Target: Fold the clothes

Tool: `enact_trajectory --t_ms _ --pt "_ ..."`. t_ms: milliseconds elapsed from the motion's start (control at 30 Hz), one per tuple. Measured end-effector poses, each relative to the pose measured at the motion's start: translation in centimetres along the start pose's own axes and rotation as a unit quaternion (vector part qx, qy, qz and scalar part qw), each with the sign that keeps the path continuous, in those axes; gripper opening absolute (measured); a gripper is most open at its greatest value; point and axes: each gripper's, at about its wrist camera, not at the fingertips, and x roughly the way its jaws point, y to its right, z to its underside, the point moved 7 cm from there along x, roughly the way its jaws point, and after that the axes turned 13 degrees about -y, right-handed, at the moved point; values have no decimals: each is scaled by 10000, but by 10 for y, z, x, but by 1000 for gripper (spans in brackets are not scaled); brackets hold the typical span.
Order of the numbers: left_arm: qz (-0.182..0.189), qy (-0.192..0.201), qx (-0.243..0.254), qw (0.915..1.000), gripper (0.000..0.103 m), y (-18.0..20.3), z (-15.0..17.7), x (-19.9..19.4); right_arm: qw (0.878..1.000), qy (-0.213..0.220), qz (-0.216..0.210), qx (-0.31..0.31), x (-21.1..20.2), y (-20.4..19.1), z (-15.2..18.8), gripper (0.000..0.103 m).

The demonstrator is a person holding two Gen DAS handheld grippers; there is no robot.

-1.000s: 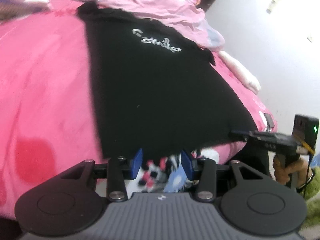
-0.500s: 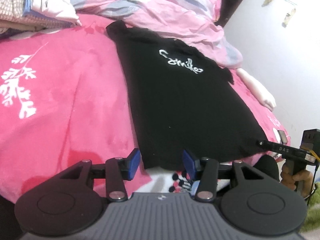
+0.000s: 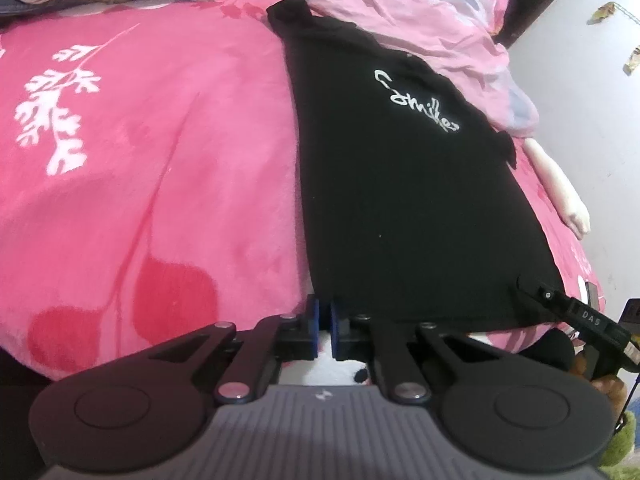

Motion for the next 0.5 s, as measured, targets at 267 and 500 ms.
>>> enact_trajectory --t_ms 267,500 --pt "106 -29 -13 9999 11 -9 6 0 9999 -2 17 135 4 10 4 7" --pt "90 7 75 9999 17 -13 14 -7 9996 13 -77 269 5 14 8 8"
